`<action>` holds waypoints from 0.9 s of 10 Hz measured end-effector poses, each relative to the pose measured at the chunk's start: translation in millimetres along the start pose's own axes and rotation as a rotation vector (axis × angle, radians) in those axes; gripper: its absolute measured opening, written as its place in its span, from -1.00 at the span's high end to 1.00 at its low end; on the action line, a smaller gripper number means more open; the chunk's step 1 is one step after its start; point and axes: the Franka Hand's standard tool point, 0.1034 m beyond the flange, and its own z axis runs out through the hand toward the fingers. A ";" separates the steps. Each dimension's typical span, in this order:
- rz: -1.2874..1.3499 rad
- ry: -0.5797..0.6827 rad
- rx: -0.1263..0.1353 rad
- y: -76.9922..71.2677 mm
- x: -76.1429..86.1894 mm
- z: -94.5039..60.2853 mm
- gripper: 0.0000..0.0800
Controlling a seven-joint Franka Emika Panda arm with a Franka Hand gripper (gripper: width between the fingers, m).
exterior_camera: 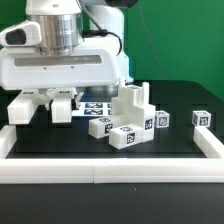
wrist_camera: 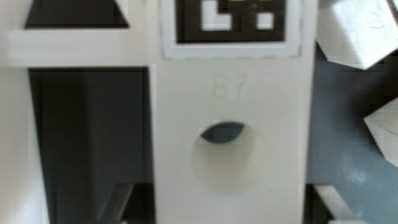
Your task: Assemble chair
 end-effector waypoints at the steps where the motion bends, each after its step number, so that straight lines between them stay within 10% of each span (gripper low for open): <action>1: 0.000 0.000 0.000 0.0 -0.1 0.2 0.28; 9: 0.174 0.022 0.035 -32.9 -5.7 -41.1 0.28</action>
Offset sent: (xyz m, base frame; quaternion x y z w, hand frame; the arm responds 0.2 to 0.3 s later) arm -0.0181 -0.0049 0.0380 -0.0668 -0.0178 0.0665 0.9954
